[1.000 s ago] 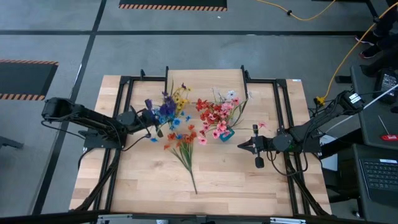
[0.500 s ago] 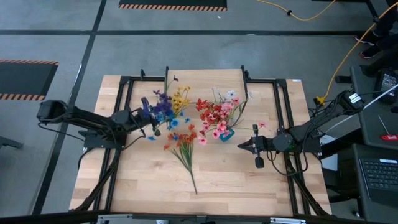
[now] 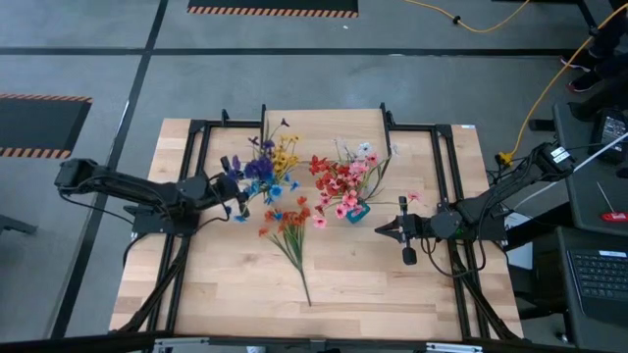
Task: Pick and place flowers into a vace then onto a shelf
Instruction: Put the violet flowers into the transparent vase, then put the orange flowers into the blue vase
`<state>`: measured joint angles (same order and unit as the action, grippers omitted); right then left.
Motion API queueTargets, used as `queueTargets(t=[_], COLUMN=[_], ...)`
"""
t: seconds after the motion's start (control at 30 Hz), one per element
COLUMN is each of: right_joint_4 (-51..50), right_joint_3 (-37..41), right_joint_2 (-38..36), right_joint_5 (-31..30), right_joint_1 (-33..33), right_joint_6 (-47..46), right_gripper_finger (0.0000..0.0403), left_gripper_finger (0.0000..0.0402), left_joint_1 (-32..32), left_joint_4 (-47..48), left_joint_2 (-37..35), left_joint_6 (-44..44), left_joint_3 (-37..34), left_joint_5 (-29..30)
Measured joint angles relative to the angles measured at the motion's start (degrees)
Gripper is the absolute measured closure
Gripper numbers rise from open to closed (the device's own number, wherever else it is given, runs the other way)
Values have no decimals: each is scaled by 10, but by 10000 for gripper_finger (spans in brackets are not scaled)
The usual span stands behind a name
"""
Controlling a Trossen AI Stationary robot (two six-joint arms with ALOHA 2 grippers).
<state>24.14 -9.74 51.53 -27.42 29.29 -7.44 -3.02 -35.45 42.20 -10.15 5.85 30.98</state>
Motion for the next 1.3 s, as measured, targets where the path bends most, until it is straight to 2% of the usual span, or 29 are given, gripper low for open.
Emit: queueTargets(t=[0.2,0.3,0.57,0.83,1.03,1.13,1.3], right_joint_4=[0,0,0,0,0,0,0], right_joint_3=[0,0,0,0,0,0,0], right_joint_2=[0,0,0,0,0,0,0], right_joint_5=[0,0,0,0,0,0,0], right_joint_1=[0,0,0,0,0,0,0], right_joint_6=[0,0,0,-6,-13,-13,1], right_gripper_finger=[389,389,389,389,389,389,389], left_gripper_finger=[267,268,270,274,276,291,345], left_joint_1=[-14,-19,-31,-31,-31,-40,-69], left_joint_4=[268,362,497,593,732,782,861], left_joint_2=[-56,-74,-104,-114,-114,-113,-92], left_joint_6=[62,95,112,144,204,233,278], left_joint_3=[78,113,178,243,327,362,429], left_joint_5=[26,26,26,23,3,-10,-12])
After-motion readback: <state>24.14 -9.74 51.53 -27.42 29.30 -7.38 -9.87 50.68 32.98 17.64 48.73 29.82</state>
